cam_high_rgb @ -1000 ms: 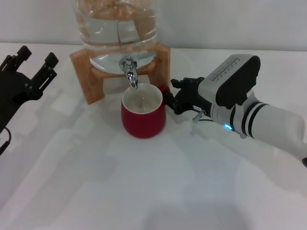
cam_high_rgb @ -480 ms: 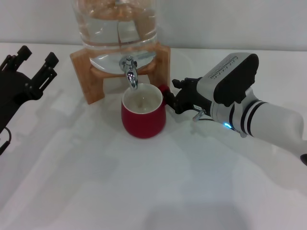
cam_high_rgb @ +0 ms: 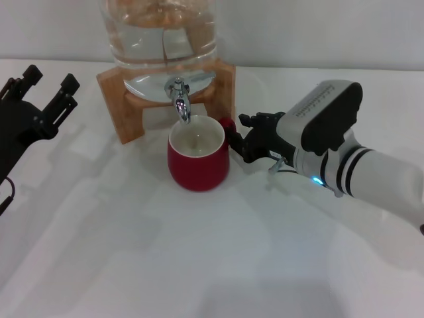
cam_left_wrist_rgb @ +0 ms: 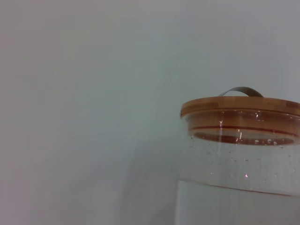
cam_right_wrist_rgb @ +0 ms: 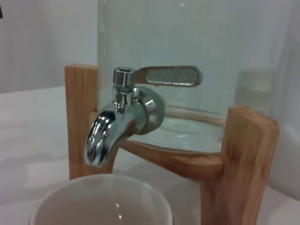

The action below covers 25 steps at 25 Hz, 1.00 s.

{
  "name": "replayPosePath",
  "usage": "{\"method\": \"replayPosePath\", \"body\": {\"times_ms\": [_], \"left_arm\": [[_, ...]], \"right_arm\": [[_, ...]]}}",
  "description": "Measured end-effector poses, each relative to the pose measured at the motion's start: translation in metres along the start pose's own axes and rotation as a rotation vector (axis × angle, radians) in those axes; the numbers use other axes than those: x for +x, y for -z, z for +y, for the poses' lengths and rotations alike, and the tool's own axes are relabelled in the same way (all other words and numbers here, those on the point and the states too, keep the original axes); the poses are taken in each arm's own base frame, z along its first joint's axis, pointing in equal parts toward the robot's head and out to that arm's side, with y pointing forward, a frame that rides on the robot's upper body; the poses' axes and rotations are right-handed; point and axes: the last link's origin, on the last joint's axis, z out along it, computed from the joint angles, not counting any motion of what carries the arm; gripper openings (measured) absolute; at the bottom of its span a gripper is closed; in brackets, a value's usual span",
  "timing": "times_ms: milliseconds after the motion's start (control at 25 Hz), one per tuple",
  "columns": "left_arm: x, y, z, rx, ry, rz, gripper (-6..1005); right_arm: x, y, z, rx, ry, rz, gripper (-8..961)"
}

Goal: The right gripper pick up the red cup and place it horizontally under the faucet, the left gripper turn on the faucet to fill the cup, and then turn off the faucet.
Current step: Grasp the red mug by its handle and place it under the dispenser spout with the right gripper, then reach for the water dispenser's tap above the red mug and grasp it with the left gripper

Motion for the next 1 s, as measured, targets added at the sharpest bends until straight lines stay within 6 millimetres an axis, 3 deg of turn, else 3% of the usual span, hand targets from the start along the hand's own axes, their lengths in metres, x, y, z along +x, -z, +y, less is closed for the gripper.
{"method": "replayPosePath", "body": {"times_ms": [600,1000], "left_arm": [[0.0,-0.001,-0.001,0.0,-0.002,-0.001,757],[0.0,0.001,-0.002,0.008,-0.003,-0.007,757]], "right_arm": [[0.018,0.016,-0.007,0.03,-0.049,-0.023,378],[0.034,0.044,-0.02,0.097,-0.096,-0.13,378]]}}
